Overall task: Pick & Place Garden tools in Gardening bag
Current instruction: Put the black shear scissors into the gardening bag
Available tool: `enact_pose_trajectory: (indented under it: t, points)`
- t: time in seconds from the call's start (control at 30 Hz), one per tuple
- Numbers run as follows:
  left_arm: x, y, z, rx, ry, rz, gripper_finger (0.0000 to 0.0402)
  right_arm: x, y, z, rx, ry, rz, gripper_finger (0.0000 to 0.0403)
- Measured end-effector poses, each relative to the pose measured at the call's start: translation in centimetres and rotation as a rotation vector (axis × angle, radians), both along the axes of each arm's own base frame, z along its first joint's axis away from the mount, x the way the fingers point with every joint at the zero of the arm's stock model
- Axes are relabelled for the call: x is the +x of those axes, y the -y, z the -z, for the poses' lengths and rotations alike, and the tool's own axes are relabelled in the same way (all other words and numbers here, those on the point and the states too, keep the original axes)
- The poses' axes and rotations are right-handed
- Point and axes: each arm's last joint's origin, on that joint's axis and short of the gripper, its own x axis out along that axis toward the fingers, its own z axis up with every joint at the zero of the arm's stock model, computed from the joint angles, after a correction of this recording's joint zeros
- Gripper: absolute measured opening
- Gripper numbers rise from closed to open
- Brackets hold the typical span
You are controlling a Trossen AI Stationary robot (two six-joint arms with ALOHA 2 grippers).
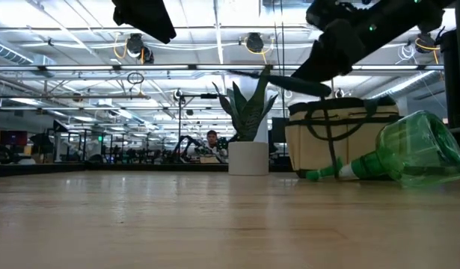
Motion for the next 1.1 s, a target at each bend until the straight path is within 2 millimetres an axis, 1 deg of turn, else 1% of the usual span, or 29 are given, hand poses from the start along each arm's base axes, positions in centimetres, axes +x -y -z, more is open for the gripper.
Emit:
enact_pose_trajectory:
  t: [0.37,0.63,0.77,1.0,1.1]
  points:
    - [0.0,0.0,0.0,0.0,0.001,0.0,0.0152,-2.4,1.0,-3.5,-0.232,0.075,0.15,0.0046]
    - [0.0,0.0,0.0,0.0,0.0,-0.001,0.0152,-3.7,1.8,-5.1,-0.418,0.065,0.306,0.0046]
    - [0.0,0.0,0.0,0.0,0.0,0.0,0.0152,-4.0,2.5,-5.9,-0.505,0.059,0.372,0.0046]
    - [0.0,0.0,0.0,-0.002,0.002,-0.003,0.0152,-3.8,3.7,-8.1,-0.591,0.17,0.429,0.0046]
    - [0.0,0.0,0.0,-0.002,0.002,-0.003,0.0152,-3.8,4.1,-8.4,-0.612,0.17,0.45,0.0047]
